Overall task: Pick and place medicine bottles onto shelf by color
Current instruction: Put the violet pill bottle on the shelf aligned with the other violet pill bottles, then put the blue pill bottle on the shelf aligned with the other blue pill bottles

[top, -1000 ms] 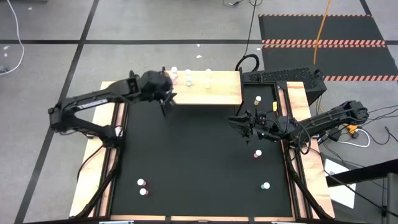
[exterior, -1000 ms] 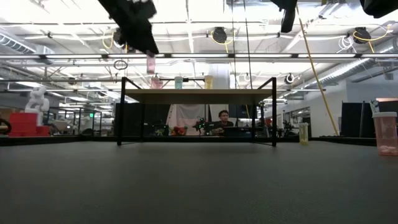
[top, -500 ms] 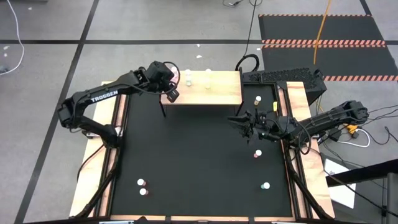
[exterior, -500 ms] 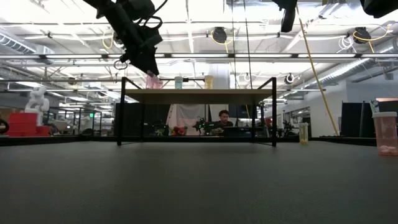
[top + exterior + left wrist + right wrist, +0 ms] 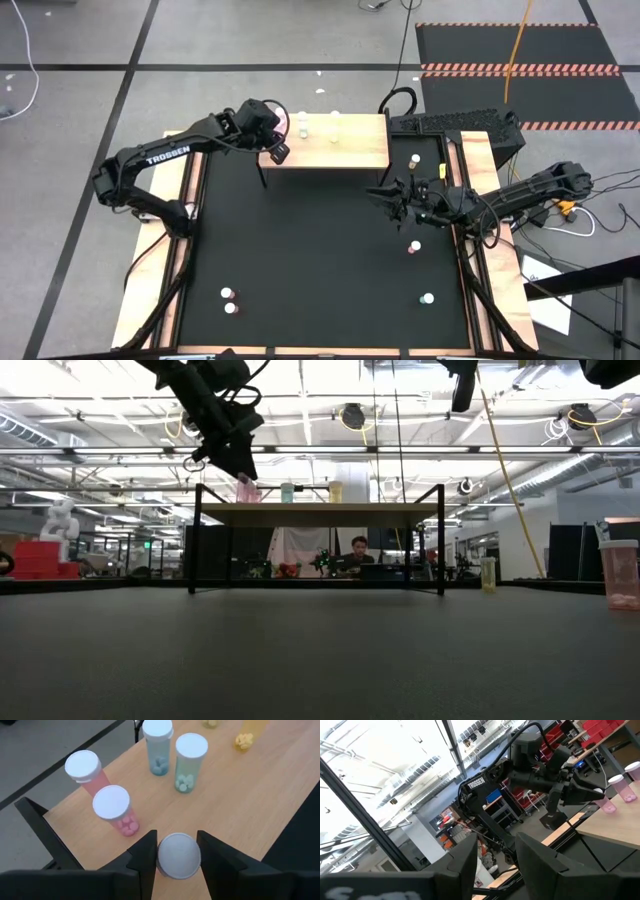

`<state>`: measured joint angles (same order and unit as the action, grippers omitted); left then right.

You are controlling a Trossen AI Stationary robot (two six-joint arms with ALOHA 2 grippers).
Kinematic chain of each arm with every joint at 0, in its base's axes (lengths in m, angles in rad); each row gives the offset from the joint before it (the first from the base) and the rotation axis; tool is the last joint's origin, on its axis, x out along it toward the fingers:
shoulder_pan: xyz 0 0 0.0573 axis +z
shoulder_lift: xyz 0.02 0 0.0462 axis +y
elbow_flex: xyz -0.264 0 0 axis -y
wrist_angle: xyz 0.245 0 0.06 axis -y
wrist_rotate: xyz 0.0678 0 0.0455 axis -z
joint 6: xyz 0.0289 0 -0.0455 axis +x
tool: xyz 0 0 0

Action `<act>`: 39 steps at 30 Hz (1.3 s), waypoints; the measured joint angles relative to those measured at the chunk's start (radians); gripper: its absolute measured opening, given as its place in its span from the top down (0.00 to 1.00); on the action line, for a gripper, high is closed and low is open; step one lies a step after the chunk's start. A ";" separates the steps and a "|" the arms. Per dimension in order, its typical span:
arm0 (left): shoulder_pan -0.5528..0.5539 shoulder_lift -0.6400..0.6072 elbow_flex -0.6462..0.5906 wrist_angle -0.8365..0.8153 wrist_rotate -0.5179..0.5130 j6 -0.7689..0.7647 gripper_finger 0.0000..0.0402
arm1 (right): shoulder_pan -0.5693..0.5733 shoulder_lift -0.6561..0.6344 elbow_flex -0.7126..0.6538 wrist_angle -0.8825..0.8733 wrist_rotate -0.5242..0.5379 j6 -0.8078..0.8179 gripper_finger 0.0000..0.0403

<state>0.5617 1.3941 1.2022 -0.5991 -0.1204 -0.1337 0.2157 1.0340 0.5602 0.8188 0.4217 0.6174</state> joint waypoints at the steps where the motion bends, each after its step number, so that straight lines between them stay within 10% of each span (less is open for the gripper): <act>1: 0.000 0.000 0.000 0.000 0.000 0.000 0.64 | 0.000 0.000 0.000 0.000 0.000 0.000 0.68; 39: 0.001 -0.228 -0.001 0.027 0.004 0.251 0.22 | -0.006 0.000 0.000 -0.002 0.001 -0.026 0.68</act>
<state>0.5625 1.1657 1.2014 -0.5717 -0.1165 0.1171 0.2097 1.0340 0.5602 0.8173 0.4230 0.5911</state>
